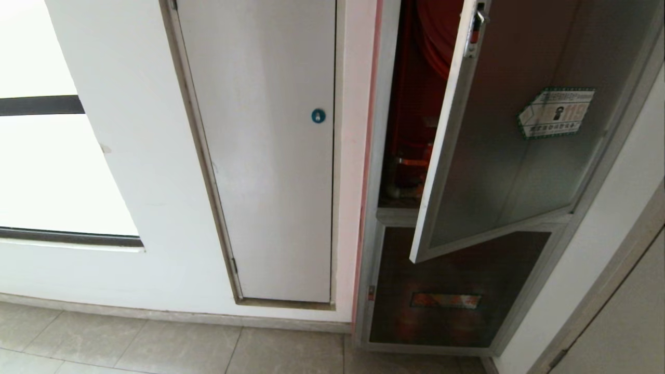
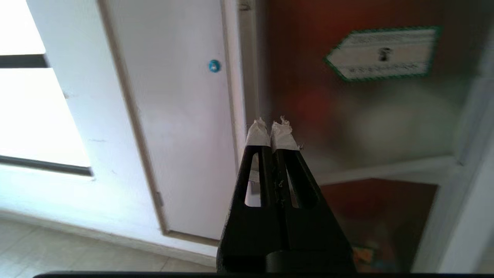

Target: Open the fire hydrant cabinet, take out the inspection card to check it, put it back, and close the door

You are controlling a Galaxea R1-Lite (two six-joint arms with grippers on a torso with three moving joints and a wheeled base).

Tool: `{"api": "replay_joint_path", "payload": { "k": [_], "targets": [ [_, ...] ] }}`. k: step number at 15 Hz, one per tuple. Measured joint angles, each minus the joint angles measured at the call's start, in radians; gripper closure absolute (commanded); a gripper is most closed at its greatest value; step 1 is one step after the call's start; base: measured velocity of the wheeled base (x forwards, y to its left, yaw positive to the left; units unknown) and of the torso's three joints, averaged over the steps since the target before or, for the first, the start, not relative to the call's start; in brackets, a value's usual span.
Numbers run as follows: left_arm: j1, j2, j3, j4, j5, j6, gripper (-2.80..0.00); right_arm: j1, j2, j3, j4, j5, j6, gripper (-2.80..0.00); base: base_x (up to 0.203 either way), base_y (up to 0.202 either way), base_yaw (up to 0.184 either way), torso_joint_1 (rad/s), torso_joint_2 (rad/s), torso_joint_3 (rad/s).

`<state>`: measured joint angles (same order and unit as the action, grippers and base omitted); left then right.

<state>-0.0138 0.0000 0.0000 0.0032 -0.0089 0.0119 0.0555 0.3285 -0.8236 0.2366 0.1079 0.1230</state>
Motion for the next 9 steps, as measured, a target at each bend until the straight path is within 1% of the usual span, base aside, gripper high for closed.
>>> {"api": "replay_joint_path", "payload": {
  "k": [3, 5, 7, 9],
  "targets": [
    [0.000, 0.000, 0.000, 0.001, 0.000, -0.001, 0.00, -0.029, -0.153, 0.143, 0.027, -0.002, -0.035, 0.00, 0.000, 0.000, 0.000, 0.000, 0.00, 0.000],
    [0.000, 0.000, 0.000, 0.000, 0.000, -0.001, 0.00, -0.035, -0.238, 0.278, 0.008, -0.010, -0.050, 0.00, 0.000, 0.000, 0.000, 0.000, 0.00, 0.000],
    [0.000, 0.000, 0.000, 0.001, 0.000, 0.000, 0.00, -0.037, -0.284, 0.421, -0.078, -0.061, -0.054, 0.00, 0.000, 0.000, 0.000, 0.000, 0.00, 0.000],
    [0.000, 0.000, 0.000, 0.000, 0.000, -0.001, 0.00, -0.038, -0.308, 0.593, -0.223, -0.115, -0.067, 0.00, 0.000, 0.000, 0.000, 0.000, 0.00, 0.000]
  ]
}}
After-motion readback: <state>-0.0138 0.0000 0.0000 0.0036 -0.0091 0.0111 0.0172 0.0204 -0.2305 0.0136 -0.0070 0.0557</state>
